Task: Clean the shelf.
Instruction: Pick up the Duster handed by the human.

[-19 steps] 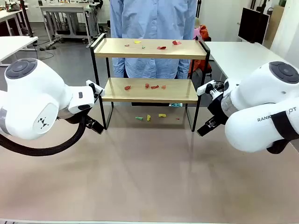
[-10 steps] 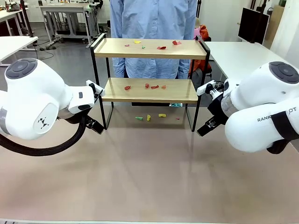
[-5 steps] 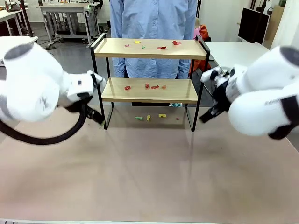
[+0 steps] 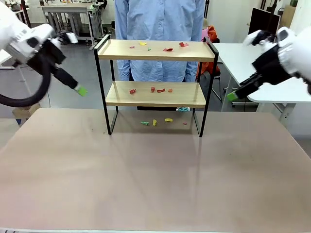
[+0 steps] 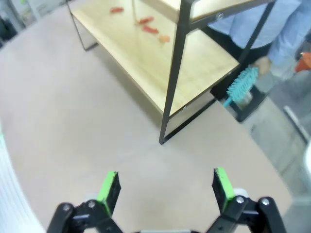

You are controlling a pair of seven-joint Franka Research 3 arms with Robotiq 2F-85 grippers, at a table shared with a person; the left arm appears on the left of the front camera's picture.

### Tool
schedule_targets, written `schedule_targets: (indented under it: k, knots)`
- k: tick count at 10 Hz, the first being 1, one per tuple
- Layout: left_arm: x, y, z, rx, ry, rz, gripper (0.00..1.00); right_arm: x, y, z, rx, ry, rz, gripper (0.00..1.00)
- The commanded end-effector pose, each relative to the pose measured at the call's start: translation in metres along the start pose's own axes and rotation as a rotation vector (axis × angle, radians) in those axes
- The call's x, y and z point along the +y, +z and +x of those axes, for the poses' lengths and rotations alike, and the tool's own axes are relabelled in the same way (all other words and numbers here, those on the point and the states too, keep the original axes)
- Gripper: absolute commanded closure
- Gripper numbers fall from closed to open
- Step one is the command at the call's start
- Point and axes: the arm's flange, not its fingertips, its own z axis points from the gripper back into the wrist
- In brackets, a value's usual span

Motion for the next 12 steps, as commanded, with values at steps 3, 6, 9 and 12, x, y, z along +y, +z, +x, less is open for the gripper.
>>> schedule_targets:
  k: [3, 6, 9, 12]
  knots:
    - [0.071, 0.002, -0.04, -0.15, -0.299, -0.148, 0.0, -0.075, 0.0, -0.062, -0.085, 0.203, 0.179, 0.0]
    - [0.07, 0.006, -0.055, -0.114, -0.217, -0.15, 0.0, -0.057, 0.019, -0.061, -0.077, 0.191, 0.148, 0.0]
    - [0.072, 0.003, -0.055, -0.106, -0.241, -0.14, 0.0, -0.057, 0.019, -0.061, -0.077, 0.191, 0.148, 0.0]
    - [0.158, 0.01, -0.08, -0.299, -0.098, -0.296, 0.0, -0.109, 0.004, -0.081, -0.199, 0.188, 0.256, 0.0]
